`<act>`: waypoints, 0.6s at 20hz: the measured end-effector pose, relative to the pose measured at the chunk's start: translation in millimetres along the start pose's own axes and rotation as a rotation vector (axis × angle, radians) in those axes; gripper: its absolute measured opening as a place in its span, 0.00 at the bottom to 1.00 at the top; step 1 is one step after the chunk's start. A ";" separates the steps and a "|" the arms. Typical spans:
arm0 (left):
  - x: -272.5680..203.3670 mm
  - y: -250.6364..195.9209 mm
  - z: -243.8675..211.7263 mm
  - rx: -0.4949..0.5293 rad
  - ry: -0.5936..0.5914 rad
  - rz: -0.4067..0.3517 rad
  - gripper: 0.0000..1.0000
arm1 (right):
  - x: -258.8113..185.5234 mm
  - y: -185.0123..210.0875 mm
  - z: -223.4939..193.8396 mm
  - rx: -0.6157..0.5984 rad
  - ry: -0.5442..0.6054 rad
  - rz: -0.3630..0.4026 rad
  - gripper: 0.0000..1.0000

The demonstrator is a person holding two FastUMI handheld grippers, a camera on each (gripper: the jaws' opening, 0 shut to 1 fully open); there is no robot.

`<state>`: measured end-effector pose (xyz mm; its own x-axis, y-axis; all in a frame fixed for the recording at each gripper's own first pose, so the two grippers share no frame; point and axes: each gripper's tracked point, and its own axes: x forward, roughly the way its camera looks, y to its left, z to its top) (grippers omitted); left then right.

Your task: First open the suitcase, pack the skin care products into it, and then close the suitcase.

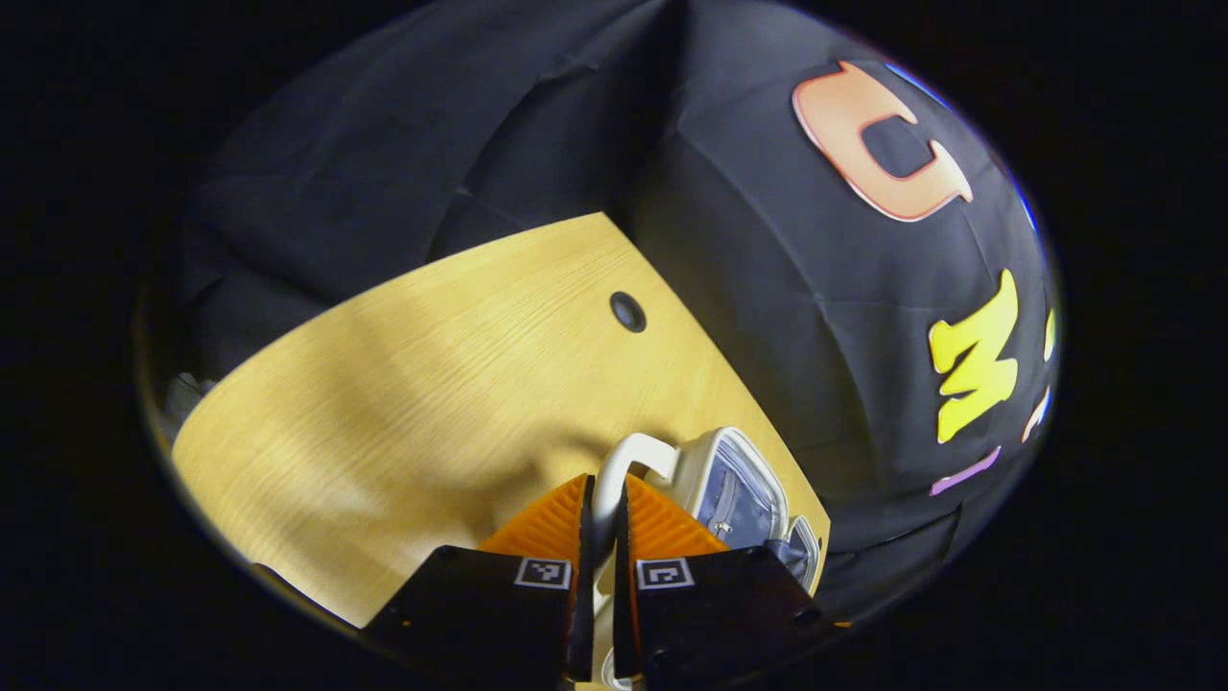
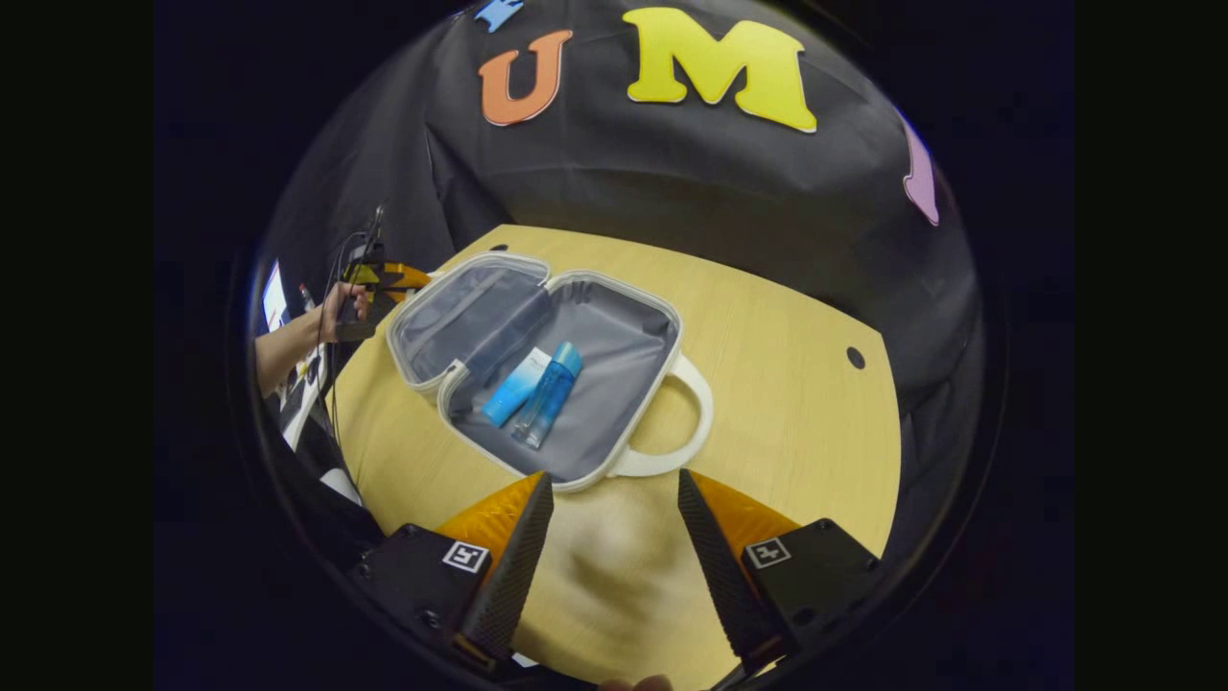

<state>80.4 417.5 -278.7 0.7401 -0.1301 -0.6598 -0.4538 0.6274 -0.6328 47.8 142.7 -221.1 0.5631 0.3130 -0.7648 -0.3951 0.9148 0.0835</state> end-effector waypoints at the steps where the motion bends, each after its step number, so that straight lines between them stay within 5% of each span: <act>1: -7.9 -13.0 7.8 0.025 -0.022 -0.008 0.10 | -2.2 -1.4 2.9 0.011 -0.015 0.004 0.78; 6: -60.6 -114.4 32.2 0.203 -0.141 -0.090 0.10 | -18.0 -16.0 16.5 0.036 -0.112 -0.017 0.78; 12: -106.5 -228.1 -14.6 0.530 -0.257 -0.081 0.09 | -42.9 -46.9 8.1 0.088 -0.183 -0.040 0.78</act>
<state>97.9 277.0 -70.0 0.8883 -0.0449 -0.4571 -0.1304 0.9296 -0.3447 48.0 88.4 -187.1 0.7030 0.3093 -0.6404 -0.3089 0.9439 0.1168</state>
